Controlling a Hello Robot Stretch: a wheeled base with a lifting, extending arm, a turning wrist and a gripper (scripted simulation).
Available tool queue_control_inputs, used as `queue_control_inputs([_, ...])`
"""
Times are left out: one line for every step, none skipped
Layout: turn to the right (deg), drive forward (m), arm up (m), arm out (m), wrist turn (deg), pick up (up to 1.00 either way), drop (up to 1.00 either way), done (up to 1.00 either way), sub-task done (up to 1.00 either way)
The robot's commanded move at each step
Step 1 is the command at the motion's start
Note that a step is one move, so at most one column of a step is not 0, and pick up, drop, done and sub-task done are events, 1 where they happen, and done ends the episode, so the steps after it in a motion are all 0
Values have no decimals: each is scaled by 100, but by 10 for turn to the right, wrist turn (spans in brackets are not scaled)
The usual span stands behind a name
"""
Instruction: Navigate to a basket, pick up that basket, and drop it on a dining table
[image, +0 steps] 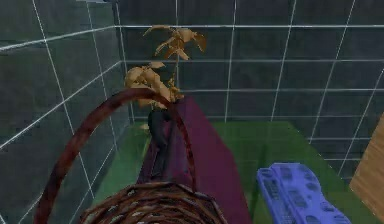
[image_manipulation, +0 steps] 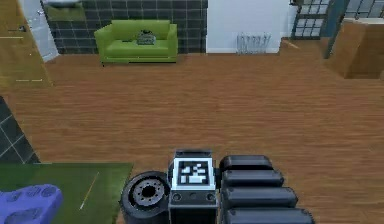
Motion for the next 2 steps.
queue_control_inputs([450, 0, 0, 0, 0, 0, 0, 0, 0])
queue_control_inputs([420, 0, 0, 0, 0, 0, 0, 0, 0])
